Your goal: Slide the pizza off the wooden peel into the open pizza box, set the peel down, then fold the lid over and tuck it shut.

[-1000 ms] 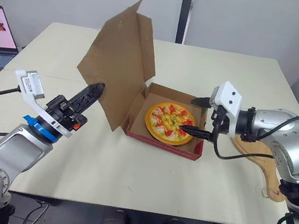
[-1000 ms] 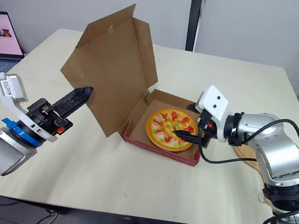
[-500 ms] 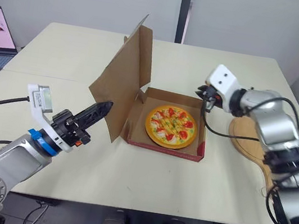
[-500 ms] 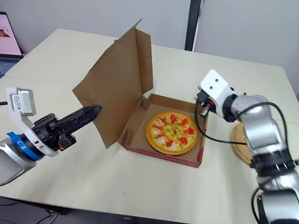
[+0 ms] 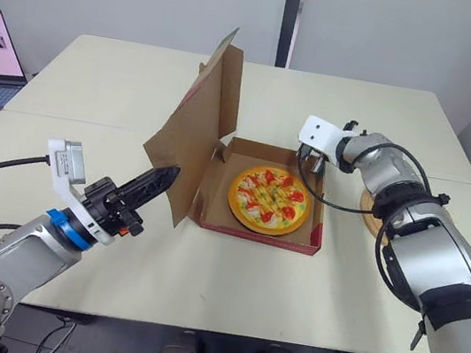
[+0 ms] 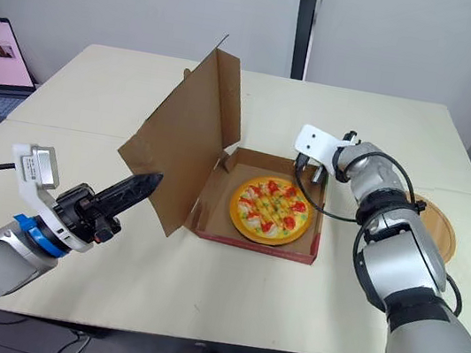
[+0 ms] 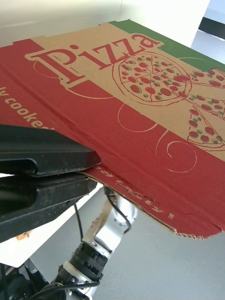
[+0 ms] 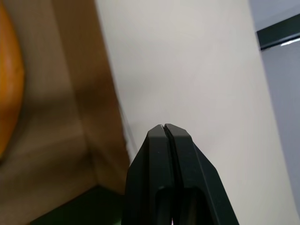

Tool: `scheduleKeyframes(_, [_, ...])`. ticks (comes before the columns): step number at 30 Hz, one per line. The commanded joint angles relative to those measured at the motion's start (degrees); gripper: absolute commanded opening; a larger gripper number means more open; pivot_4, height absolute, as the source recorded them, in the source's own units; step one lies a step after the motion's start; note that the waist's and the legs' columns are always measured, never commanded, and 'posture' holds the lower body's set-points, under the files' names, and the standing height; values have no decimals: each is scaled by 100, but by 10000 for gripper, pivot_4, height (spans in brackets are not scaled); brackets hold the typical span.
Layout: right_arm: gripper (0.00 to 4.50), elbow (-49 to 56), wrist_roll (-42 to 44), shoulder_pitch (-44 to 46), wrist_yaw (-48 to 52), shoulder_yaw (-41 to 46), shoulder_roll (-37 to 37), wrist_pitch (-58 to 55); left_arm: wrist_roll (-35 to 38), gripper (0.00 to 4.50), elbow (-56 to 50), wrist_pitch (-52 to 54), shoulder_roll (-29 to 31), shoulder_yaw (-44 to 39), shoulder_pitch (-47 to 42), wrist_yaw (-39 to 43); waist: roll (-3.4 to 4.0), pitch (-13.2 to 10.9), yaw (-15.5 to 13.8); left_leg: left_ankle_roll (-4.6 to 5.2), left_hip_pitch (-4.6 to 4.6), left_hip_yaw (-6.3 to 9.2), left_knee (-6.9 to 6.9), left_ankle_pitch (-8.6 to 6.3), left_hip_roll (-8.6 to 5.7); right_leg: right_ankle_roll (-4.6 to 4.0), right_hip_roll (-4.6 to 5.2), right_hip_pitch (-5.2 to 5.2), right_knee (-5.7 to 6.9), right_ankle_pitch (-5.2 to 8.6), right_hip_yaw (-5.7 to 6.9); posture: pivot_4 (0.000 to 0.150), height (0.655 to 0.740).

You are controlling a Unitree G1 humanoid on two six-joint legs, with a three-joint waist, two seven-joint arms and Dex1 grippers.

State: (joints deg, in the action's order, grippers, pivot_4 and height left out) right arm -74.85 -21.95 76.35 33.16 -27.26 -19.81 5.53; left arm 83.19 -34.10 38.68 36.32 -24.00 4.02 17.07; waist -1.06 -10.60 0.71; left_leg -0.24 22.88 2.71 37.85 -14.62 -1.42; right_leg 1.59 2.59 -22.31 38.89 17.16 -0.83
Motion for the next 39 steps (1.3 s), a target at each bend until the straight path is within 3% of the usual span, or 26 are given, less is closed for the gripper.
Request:
scheduleKeyframes(1, [244, -173, -277, 312, -25, -11, -10, 51, -42, 0, -106, -91, 2, -33, 5, 105, 3, -2, 6, 0, 0, 0, 0, 0, 0, 0, 0, 0, 1, 0, 0, 1500, 7400])
scheduleKeyframes(15, [244, -234, -680, 216, 1561, 14, -293, 466, -153, 0, 53, -50, 67, -59, -67, 334, 3, -2, 36, 16, -3, 5, -1, -10, 0, 0, 0, 3, 2, 0, 4, 1500, 7400])
scheduleKeyframes(30, [244, -252, -748, 173, 1050, 111, -504, 410, -266, 0, 203, -15, 96, -73, -47, 466, 3, -2, 15, 12, -2, 7, 0, -7, -2, 0, 2, 4, 1, 0, 4, 1500, 7400])
scheduleKeyframes(39, [244, -252, -714, 98, 2030, 109, -565, 402, -315, 0, 177, -13, 94, -29, -81, 488, 3, -2, 12, 13, -3, 8, 0, -8, -2, 0, 2, 6, 1, 0, 6, 1500, 7400])
